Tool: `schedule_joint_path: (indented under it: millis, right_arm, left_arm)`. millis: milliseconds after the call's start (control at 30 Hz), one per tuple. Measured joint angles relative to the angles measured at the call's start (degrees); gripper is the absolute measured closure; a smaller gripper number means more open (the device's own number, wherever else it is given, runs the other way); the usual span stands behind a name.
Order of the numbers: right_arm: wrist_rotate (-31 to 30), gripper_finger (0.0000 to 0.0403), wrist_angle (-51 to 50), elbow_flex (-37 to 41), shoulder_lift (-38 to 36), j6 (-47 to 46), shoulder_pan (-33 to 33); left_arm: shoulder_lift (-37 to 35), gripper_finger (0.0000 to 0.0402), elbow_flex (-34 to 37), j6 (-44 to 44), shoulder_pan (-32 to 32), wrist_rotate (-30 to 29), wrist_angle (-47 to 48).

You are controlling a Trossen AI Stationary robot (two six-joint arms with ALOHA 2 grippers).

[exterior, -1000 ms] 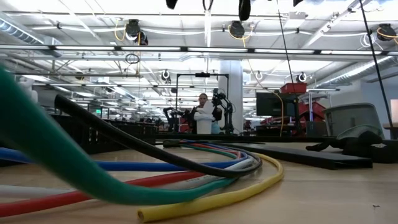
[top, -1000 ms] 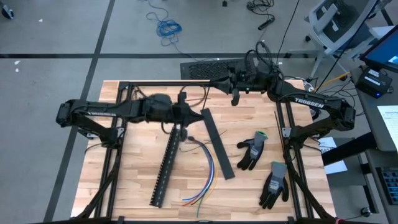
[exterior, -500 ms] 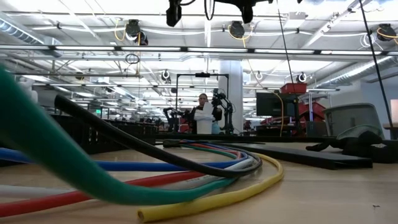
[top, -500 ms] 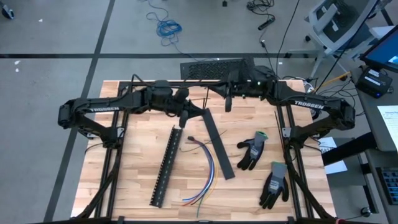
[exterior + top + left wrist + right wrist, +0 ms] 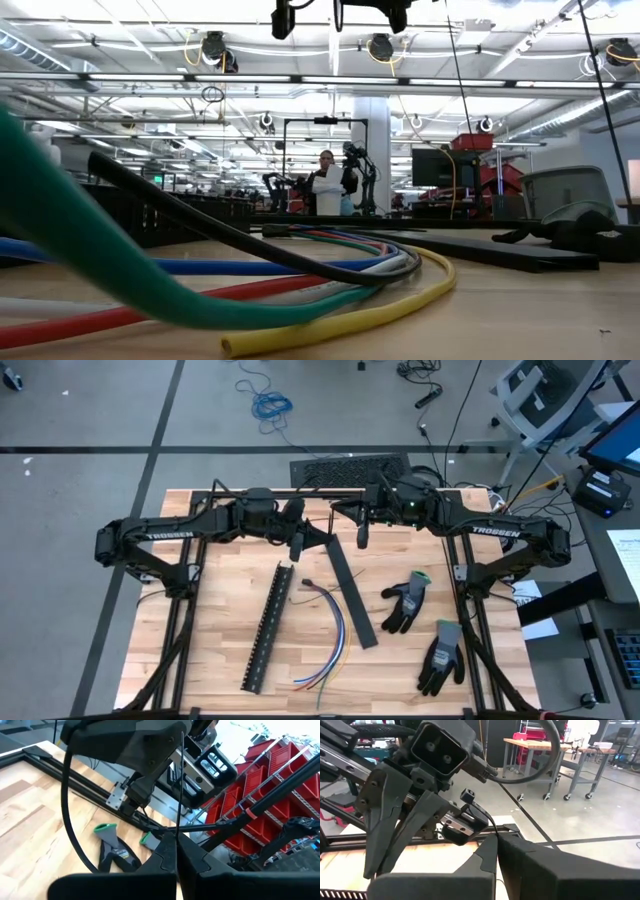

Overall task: Ziptie cables
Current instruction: Wrap the black zip tie on the cables

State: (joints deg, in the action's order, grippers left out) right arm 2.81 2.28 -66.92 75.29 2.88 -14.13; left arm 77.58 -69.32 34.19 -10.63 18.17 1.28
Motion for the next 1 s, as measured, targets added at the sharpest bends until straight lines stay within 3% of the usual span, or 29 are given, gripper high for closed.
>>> schedule_joint_path:
  millis: [567,1000]
  right_arm:
    - [-0.2,0.0403,-0.2,0.0,0.0,1.1,3.0]
    - [-4.2,0.0403,-0.8,0.0,-0.1,4.2,2.9]
  left_arm:
    - [0.0,0.0401,0.0,1.5,0.0,0.0,0.8]
    - [0.0,0.0401,0.0,2.9,0.0,-0.1,0.8]
